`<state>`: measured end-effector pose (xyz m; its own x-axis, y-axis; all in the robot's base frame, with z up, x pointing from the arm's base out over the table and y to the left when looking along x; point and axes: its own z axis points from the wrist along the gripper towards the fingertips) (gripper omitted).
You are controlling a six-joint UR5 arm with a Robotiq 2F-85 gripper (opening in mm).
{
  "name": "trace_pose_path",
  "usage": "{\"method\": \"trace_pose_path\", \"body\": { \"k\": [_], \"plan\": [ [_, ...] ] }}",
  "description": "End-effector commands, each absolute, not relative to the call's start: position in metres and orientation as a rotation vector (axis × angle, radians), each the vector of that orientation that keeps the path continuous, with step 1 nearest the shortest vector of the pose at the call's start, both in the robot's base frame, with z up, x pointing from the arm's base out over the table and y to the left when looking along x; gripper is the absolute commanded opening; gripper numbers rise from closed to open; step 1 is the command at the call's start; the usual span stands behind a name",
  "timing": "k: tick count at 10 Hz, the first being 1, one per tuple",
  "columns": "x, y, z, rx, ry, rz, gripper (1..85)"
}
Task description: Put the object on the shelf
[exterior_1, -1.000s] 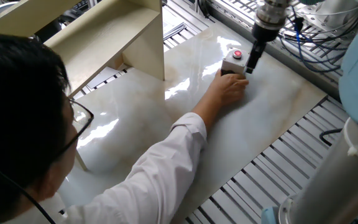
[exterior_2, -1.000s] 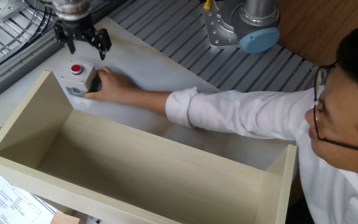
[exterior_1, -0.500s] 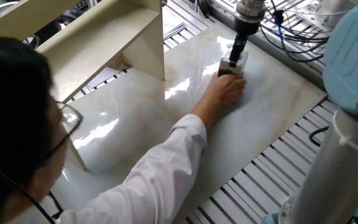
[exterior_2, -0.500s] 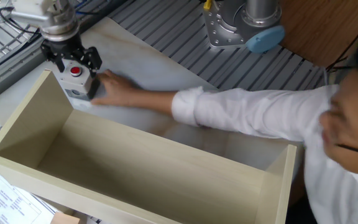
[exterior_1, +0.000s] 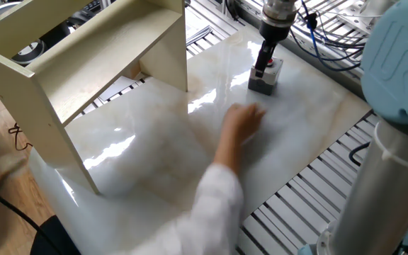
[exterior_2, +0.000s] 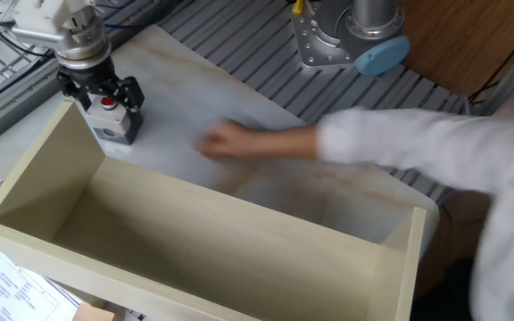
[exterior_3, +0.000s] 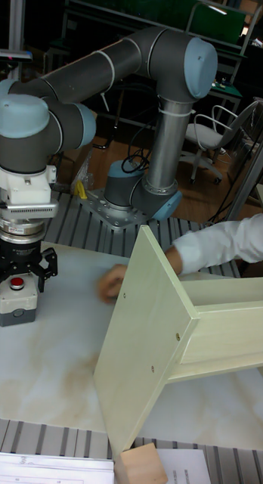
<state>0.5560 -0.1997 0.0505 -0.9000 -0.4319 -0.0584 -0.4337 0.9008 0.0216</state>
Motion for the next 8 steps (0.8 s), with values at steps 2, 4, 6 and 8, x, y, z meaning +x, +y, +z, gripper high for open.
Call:
{"method": "trace_pose_path", "body": {
  "k": [2,4,6,8],
  "plan": [
    [0.561,-0.207,0.042,-0.701,2.993,0.026,85.0],
    [0.559,-0.213,0.048,-0.66,3.017,-0.018,26.3],
    [0.549,-0.205,0.064,-0.623,3.048,-0.026,1.0],
    [0.529,-0.183,0.092,-0.632,3.052,0.078,1.0]
  ]
}}
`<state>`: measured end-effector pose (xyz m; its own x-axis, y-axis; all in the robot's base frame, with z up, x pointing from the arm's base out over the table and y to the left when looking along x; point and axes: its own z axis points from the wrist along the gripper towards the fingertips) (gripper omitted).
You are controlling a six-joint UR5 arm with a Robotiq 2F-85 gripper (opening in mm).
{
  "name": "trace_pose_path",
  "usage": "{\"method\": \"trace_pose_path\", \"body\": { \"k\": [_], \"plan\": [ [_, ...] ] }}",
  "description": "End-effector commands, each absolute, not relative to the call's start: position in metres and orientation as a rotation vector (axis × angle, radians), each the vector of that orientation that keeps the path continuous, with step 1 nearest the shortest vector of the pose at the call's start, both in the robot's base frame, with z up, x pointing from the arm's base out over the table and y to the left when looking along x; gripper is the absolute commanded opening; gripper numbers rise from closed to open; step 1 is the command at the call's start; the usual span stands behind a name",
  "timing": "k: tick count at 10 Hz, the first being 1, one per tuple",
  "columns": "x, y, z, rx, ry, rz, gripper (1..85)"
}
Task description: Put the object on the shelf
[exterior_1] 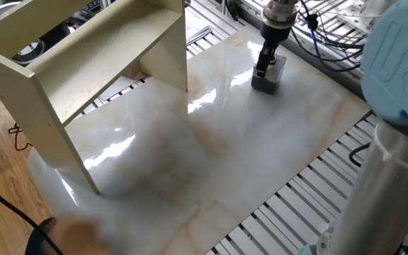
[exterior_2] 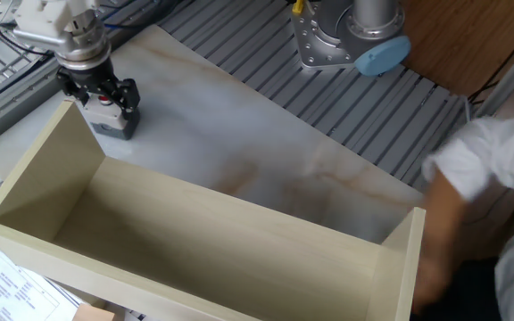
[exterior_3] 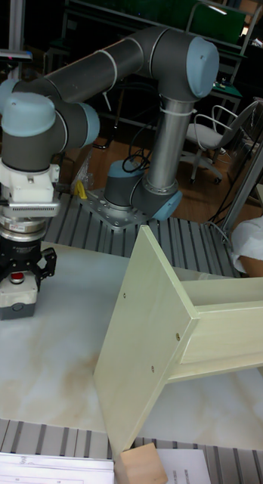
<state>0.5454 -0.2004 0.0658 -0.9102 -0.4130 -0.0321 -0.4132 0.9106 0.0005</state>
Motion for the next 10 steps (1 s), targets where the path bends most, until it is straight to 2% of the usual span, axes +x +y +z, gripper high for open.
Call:
{"method": "trace_pose_path", "body": {
  "k": [1,3,5,7,8,10],
  "plan": [
    [0.521,-0.174,0.109,-0.613,3.064,0.083,1.0],
    [0.521,-0.15,0.132,-0.585,3.048,0.116,1.0],
    [0.53,-0.136,0.134,-0.551,3.007,0.188,1.0],
    [0.533,-0.145,0.133,-0.561,3.004,0.132,1.0],
    [0.527,-0.138,0.146,-0.549,3.014,0.137,1.0],
    [0.503,-0.102,0.214,-0.47,3.093,0.09,1.0]
  ]
}}
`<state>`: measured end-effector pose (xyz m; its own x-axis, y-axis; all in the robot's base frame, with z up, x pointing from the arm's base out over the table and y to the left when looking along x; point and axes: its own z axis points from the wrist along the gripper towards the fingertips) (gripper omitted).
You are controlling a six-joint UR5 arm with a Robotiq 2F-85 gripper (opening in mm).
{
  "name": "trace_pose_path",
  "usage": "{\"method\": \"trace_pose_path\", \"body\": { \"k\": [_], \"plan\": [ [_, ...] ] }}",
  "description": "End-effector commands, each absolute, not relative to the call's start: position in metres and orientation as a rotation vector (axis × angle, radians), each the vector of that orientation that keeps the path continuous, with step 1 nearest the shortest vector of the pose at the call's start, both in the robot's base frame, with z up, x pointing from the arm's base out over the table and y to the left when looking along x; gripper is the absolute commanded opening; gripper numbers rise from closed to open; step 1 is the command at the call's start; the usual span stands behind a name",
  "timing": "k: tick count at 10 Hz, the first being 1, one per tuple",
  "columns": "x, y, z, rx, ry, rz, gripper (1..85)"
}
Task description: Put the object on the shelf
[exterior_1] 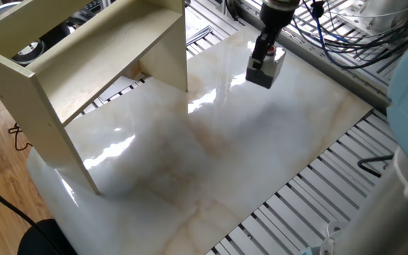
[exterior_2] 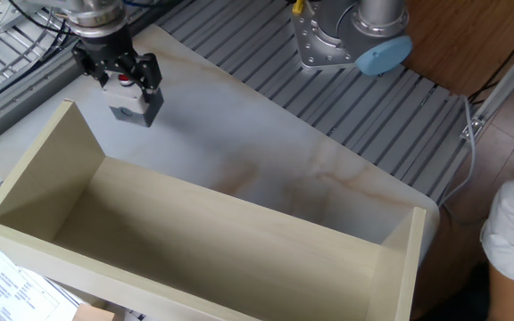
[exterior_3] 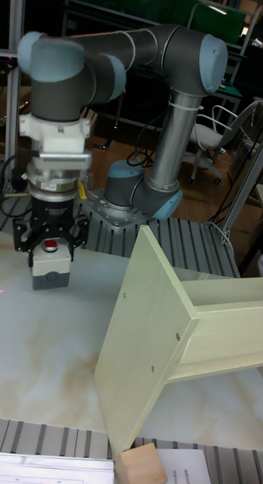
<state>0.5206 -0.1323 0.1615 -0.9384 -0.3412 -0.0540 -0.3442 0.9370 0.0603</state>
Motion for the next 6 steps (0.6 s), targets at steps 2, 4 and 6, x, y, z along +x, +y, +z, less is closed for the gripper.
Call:
{"method": "trace_pose_path", "body": {
  "k": [2,4,6],
  "plan": [
    [0.501,-0.074,0.224,-0.377,3.122,0.014,1.0],
    [0.507,-0.086,0.224,-0.401,3.098,-0.058,1.0],
    [0.518,-0.077,0.213,-0.434,3.038,0.03,1.0]
  ]
}}
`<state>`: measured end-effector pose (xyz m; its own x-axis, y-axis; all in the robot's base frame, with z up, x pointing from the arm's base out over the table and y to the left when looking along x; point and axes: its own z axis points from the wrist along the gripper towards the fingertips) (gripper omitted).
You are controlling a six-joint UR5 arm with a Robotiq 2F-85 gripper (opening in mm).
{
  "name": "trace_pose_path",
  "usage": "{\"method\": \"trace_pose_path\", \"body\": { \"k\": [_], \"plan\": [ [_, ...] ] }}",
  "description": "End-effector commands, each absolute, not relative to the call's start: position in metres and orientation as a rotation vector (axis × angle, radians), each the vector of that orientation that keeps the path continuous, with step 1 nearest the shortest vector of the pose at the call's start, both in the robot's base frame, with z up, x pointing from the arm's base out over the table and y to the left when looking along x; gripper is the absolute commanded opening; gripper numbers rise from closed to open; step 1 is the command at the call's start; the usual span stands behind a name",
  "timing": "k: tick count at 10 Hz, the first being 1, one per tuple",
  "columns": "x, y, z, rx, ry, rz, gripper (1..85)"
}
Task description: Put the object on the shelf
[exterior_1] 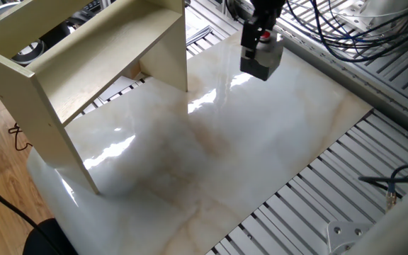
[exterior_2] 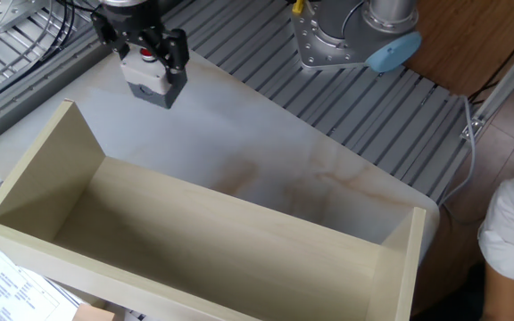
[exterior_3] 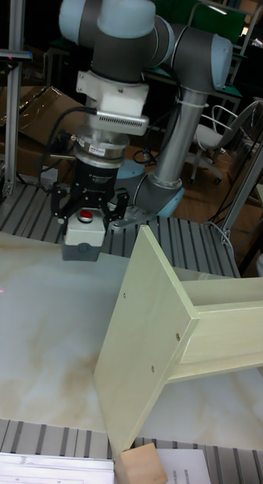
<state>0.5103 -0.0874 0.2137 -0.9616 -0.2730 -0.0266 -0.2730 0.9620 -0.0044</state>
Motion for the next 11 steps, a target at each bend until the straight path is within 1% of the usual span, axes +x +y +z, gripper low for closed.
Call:
{"method": "trace_pose_path", "body": {
  "k": [1,3,4,5,8,9,10,11],
  "plan": [
    [0.505,-0.076,0.231,-0.42,3.048,0.016,1.0],
    [0.464,-0.035,0.322,-0.372,3.12,0.021,1.0],
    [0.451,-0.004,0.349,-0.322,3.128,0.07,1.0],
    [0.458,0.002,0.344,-0.332,3.096,0.081,1.0],
    [0.464,0.014,0.344,-0.418,3.055,0.142,1.0],
    [0.468,0.025,0.341,-0.379,3.075,0.142,1.0],
    [0.47,0.038,0.348,-0.348,3.09,0.106,1.0],
    [0.473,0.056,0.354,-0.336,3.081,0.133,1.0]
  ]
}}
